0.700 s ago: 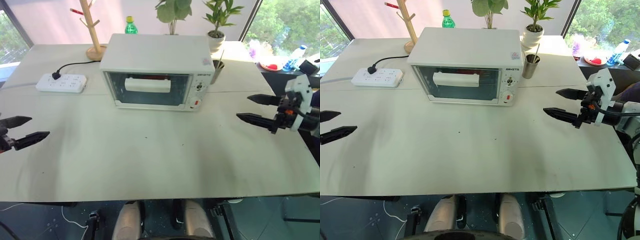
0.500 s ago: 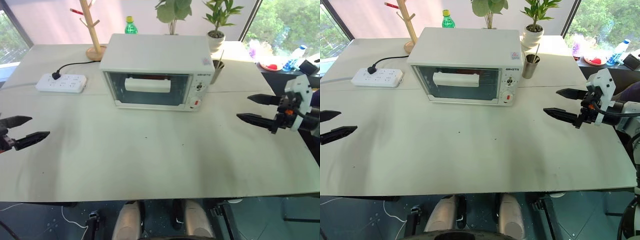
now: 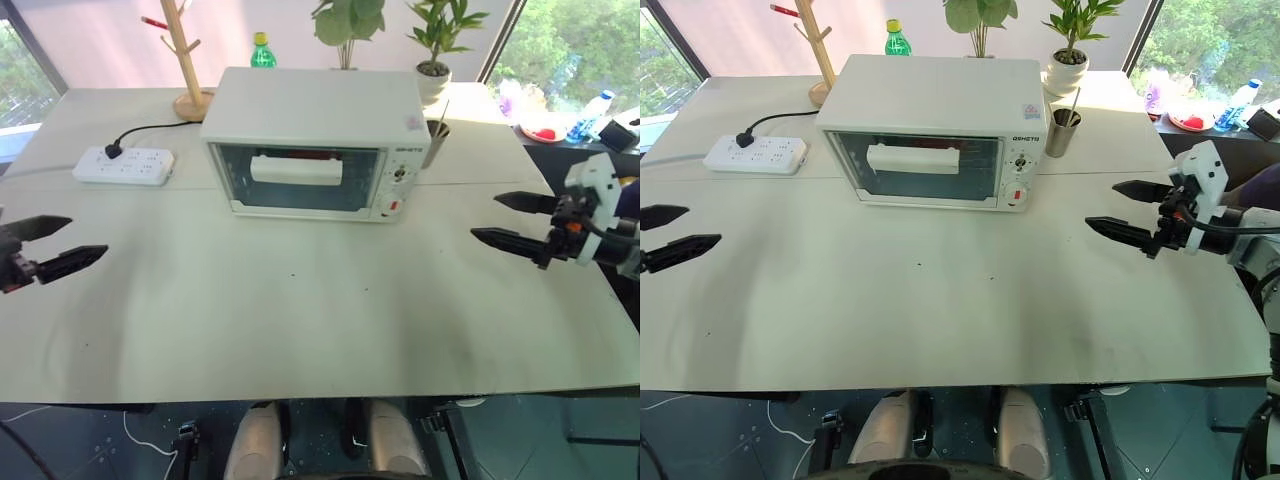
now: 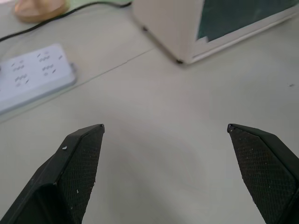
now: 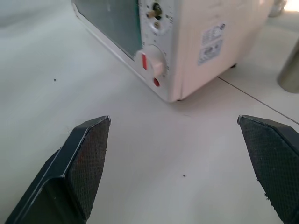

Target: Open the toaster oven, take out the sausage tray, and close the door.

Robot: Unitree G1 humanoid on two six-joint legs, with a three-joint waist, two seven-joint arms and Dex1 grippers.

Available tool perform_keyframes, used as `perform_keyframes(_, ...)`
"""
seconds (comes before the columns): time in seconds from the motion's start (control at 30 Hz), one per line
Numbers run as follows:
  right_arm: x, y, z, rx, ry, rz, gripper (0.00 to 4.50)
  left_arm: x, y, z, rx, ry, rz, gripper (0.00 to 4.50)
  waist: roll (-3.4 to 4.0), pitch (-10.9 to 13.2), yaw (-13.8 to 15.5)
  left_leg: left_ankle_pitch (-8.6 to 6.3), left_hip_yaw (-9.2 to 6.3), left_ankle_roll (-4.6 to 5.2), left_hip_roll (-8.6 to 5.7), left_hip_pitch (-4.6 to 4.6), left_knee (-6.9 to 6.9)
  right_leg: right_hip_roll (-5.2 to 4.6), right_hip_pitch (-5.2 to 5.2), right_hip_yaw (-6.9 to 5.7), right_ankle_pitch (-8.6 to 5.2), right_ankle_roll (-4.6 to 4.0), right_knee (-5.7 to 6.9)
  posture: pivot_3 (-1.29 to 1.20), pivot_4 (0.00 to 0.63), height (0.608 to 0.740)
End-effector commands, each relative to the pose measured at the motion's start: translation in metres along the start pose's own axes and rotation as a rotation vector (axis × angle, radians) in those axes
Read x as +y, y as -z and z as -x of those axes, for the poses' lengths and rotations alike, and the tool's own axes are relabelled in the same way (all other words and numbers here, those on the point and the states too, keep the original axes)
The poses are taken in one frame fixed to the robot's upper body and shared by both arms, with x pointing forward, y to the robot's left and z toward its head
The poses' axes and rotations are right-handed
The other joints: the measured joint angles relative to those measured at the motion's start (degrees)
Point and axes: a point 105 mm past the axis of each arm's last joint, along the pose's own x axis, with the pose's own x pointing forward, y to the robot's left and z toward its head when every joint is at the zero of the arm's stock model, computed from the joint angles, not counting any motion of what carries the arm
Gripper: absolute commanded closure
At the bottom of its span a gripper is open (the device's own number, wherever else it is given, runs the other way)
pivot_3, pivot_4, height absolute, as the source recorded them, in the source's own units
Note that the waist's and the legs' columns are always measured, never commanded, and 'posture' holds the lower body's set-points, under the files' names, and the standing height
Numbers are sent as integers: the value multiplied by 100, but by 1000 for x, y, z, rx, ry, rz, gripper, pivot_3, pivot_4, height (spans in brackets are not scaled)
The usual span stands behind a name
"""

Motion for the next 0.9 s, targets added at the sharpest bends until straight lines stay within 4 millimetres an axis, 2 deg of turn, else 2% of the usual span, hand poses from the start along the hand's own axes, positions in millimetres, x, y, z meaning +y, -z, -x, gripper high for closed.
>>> perform_keyframes(0.03,24,-23,-14,-67,-77,38,0,-27,-17,-19,-16,118,-81,23,1,0,0,0,0,0,-1,0,0,0,0,2,0,0,1,0,150,717)
perform_keyframes(0.2,53,-33,-47,-120,-182,36,0,-55,-37,-48,-65,270,-124,23,-2,0,-6,0,-2,0,0,4,2,8,2,4,1,-1,4,0,150,717)
perform_keyframes(0.4,66,-38,-90,-155,-208,44,0,-77,-51,-66,-95,408,-148,23,-2,0,-5,1,0,0,-5,3,4,11,1,10,2,-1,6,0,150,717)
perform_keyframes(0.67,69,-42,-125,-170,-221,71,0,-83,-50,-71,-98,446,-149,23,-2,0,-8,2,-1,1,-5,0,5,13,0,10,2,-1,6,0,150,717)
perform_keyframes(0.73,71,-47,-138,-183,-234,79,0,-83,-50,-71,-102,444,-143,23,-2,0,-10,2,-1,1,-5,0,4,14,0,10,2,-1,6,0,150,717)
perform_keyframes(0.9,77,-57,-155,-216,-266,95,0,-83,-48,-70,-101,435,-133,23,-2,0,-14,2,-3,0,-5,0,5,15,0,10,2,-1,7,0,150,717)
